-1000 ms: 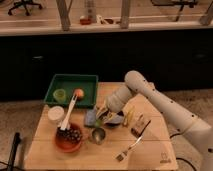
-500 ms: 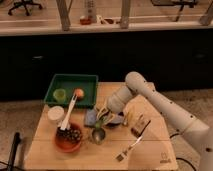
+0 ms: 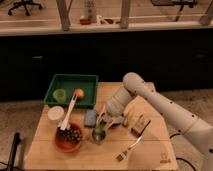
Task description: Place pepper in metal cup
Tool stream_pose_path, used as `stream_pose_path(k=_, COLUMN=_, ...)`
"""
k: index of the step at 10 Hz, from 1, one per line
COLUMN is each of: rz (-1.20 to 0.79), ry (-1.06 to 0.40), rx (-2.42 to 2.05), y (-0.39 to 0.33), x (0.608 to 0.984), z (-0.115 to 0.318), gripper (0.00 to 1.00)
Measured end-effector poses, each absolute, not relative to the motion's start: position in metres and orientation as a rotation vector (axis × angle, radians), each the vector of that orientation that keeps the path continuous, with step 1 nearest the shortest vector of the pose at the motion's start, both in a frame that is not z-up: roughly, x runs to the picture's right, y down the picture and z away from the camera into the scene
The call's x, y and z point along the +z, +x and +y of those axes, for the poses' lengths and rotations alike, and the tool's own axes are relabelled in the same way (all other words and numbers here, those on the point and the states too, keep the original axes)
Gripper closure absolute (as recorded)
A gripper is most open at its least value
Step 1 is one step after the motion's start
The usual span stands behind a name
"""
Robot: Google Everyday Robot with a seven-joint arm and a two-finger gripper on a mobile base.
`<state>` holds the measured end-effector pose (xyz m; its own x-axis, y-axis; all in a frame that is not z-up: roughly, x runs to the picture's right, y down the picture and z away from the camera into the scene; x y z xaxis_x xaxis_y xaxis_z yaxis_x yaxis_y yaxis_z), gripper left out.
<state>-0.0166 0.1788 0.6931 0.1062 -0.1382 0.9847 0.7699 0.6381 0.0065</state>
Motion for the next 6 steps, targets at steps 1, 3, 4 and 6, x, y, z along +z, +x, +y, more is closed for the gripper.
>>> stream_pose_path(k=1, rz=-1.310, ry=-0.633, rx=-0.733, y=-0.017, x=0.689, z=0.183, gripper=1.00)
stream_pose_path(k=3, rz=-1.316, ry=-0.704, rx=-0.729, y=-0.015, x=0.680, z=0.191, gripper=1.00)
stream_pose_path(k=4, rz=-1.317, ry=-0.742, rx=-0.735, y=-0.016, x=0.677, z=0.195, gripper=1.00)
stream_pose_path(k=6, rz=-1.314, ry=-0.806, rx=-0.741, y=-0.017, x=0.670, z=0.200, gripper=1.00)
